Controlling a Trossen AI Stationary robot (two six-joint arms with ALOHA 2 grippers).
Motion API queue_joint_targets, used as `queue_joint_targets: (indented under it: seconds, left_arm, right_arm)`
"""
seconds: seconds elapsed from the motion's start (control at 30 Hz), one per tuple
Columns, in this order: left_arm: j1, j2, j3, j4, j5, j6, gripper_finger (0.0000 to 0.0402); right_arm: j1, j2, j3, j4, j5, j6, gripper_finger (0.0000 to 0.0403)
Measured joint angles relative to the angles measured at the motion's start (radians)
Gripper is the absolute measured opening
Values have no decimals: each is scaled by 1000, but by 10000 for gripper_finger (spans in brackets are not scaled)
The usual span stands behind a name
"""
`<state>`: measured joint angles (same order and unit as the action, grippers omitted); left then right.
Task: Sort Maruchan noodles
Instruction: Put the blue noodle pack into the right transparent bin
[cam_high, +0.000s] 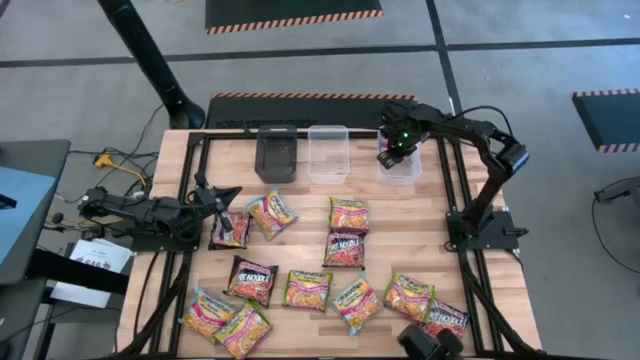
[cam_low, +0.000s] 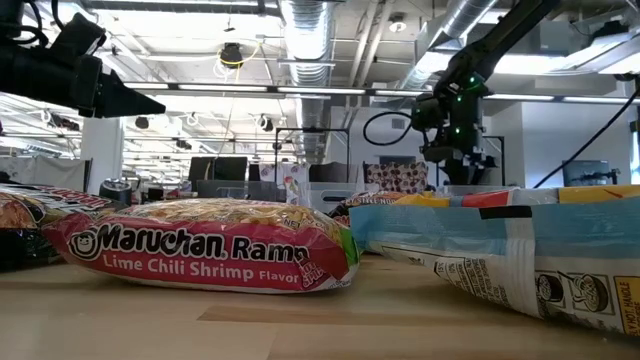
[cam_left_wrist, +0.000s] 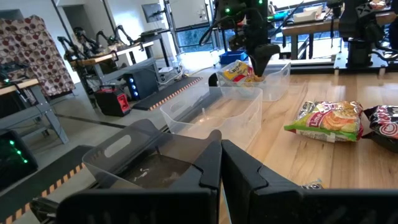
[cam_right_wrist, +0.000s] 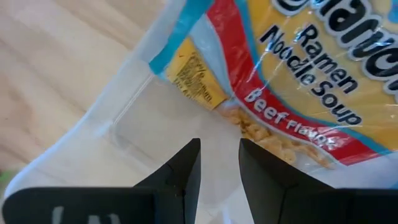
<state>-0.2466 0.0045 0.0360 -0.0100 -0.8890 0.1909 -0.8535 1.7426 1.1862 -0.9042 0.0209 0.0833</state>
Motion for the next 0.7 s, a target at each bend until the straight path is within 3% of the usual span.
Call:
queue_joint_targets:
  seconds: [0.3,0.7]
  left_arm:
    - [0,0,0,0,0,0,0]
    - [0,0,0,0,0,0,0]
  right_arm:
    - [-13,122,0,19,6,24,132]
    - [-24,129,28,105,91,75,132]
